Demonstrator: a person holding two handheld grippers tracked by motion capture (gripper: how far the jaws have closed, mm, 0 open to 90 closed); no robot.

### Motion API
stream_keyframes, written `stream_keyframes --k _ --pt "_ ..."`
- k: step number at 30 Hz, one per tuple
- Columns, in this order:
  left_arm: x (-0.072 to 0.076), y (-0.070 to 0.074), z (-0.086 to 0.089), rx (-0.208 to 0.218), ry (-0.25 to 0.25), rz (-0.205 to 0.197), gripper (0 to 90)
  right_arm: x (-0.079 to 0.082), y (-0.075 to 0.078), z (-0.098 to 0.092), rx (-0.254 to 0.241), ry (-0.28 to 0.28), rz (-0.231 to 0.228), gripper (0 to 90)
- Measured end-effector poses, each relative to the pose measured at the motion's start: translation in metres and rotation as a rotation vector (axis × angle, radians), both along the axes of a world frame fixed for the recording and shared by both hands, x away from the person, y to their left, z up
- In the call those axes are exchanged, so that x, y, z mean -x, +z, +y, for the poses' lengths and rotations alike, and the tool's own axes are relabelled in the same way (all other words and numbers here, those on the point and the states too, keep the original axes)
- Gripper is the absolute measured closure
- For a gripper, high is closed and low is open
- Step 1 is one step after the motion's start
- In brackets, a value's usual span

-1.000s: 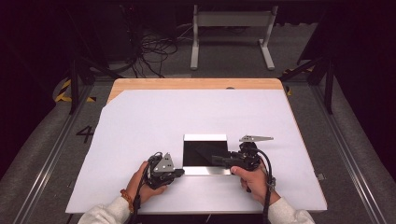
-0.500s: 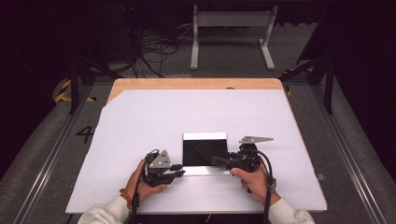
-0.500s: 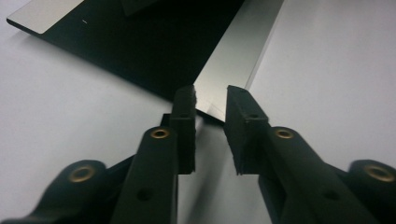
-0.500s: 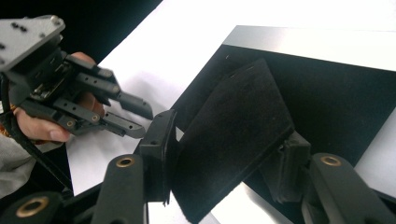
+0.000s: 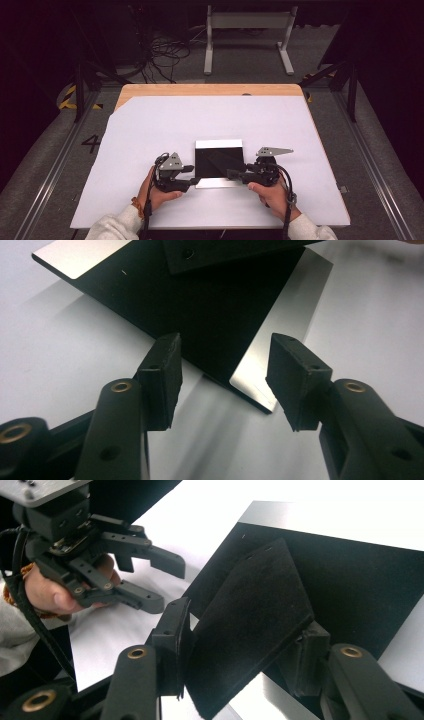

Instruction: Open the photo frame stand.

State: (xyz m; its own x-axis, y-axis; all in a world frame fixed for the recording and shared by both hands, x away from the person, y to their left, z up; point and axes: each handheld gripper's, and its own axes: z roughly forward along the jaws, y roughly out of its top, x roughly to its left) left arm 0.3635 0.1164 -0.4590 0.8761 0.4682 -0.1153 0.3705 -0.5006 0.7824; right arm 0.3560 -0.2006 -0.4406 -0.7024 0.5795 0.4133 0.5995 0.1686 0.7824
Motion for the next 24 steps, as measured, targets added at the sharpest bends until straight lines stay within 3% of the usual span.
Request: stream_keyframes --k 4,13,16,17,24 --pt "-0.005 -0.001 -0.003 -0.004 0.036 0.010 39.5 0.002 0.000 0.000 0.002 0.006 -0.012 52.9" --pt "-0.014 -0.002 -0.011 -0.003 0.043 0.028 31.6 0.006 0.003 0.000 0.014 0.020 -0.047 53.6" --pt "-0.018 -0.003 -0.011 -0.017 0.065 0.031 26.9 0.007 0.002 0.000 0.011 0.025 -0.053 53.8" --pt "-0.021 -0.004 -0.009 0.004 0.060 0.068 26.8 0.007 0.003 0.000 0.013 0.028 -0.059 53.9" --pt "-0.023 -0.006 -0.010 0.005 0.051 0.074 27.4 0.010 0.005 0.001 0.021 0.048 -0.089 54.6"
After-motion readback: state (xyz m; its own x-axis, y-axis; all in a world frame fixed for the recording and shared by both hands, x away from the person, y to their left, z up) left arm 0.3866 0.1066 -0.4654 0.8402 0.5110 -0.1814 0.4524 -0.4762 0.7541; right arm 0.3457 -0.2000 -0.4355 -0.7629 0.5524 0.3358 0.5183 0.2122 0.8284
